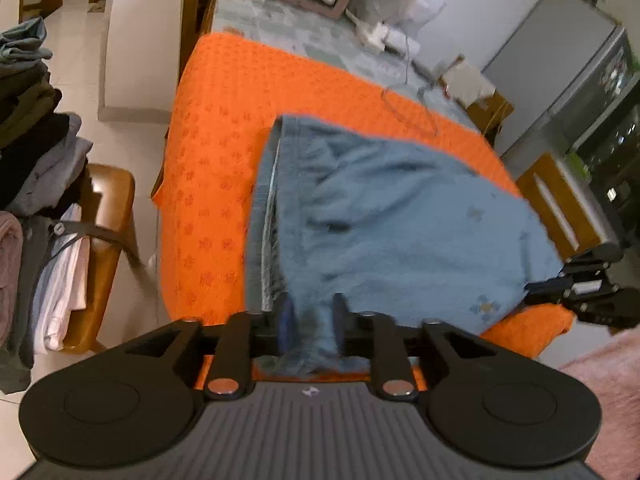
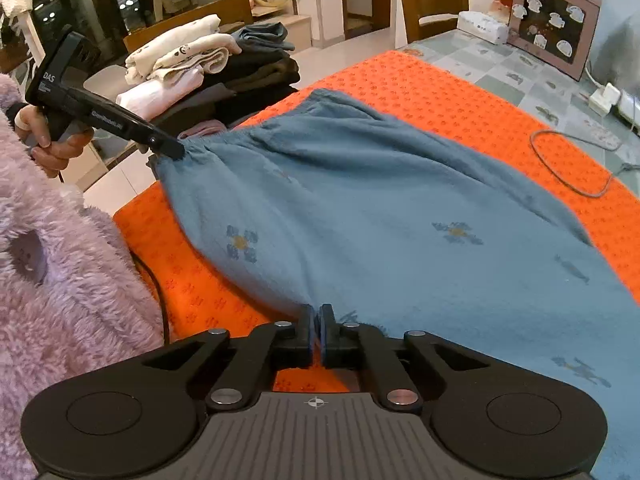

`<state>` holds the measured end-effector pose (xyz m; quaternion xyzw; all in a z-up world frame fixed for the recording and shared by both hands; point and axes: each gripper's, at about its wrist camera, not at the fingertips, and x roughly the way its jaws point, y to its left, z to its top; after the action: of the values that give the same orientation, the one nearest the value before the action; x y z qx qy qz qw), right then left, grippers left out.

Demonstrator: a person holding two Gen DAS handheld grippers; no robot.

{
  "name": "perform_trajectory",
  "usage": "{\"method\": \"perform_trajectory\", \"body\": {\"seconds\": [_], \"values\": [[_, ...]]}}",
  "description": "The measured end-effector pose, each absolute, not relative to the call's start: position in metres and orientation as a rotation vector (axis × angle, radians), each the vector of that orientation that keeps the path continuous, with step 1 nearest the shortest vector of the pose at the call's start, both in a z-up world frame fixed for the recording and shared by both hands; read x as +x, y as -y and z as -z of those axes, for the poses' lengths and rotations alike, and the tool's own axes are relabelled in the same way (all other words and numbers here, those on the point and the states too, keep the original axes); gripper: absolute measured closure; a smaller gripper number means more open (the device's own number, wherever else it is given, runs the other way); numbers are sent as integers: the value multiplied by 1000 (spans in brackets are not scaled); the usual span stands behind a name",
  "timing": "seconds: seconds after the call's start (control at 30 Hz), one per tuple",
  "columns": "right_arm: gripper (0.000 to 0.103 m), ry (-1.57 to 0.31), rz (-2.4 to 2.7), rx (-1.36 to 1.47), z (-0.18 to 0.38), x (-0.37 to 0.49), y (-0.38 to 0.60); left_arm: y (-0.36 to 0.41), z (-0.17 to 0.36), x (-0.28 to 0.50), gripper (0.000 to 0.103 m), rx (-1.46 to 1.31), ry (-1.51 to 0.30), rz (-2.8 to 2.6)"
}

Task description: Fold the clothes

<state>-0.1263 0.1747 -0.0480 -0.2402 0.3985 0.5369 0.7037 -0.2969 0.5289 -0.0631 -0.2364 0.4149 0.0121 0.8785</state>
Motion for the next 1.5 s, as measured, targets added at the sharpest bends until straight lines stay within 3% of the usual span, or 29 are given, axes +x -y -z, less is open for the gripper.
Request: {"method": "perform_trajectory", "body": {"seconds": [0.23,0.5,0.67,0.8,1.1,1.5], "values": [[66,-829,-1150,-448,15,-90,-150,-545,52,-250,57,-527,-789,-123],[57,-793,-898,-497,15,-25,-111,-547,76,-186,57,-569,-841,-145],[55,-809,-807,-514,20,0,-81,-539,80,-176,57,-580,-850,-154],[52,-828,-767,-486,23,7,-68,-535,81,-177,47,-594,-843,-171],[51,-821,-786,-540,39,27,-80,-537,89,-151,42,-575,-861,-192],[52,-854,-827,-602,64,130,-73,-525,96,-117,42,-609,-856,-285]]}}
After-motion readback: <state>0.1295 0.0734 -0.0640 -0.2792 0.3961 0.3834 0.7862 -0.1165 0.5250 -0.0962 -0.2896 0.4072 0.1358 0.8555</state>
